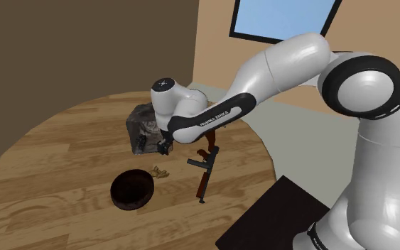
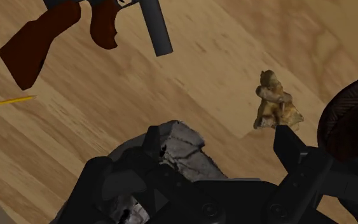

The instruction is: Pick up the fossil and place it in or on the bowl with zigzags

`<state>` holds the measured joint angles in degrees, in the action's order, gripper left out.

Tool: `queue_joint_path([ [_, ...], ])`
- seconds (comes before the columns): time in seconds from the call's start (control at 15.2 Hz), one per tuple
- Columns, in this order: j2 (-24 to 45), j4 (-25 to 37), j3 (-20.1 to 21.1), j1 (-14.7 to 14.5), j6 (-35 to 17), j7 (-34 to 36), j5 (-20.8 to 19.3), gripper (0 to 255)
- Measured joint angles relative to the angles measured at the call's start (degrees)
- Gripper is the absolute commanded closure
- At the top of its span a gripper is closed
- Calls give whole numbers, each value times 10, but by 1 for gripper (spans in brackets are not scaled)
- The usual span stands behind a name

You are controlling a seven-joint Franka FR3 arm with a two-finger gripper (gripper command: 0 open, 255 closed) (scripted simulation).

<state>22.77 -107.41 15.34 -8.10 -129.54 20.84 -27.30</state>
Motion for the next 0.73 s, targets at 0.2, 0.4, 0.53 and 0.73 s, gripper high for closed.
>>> queue_joint_path([
  [0.2, 61, 50, -5, -18, 1, 3, -21, 0],
  [0.4, 126, 109, -10, -41, 5, 6, -40, 0],
  [0.53, 155, 133, -14, -47, 4, 3, -47, 0],
  [0.73, 172, 137, -19, -48, -8, 6, -54, 0],
])
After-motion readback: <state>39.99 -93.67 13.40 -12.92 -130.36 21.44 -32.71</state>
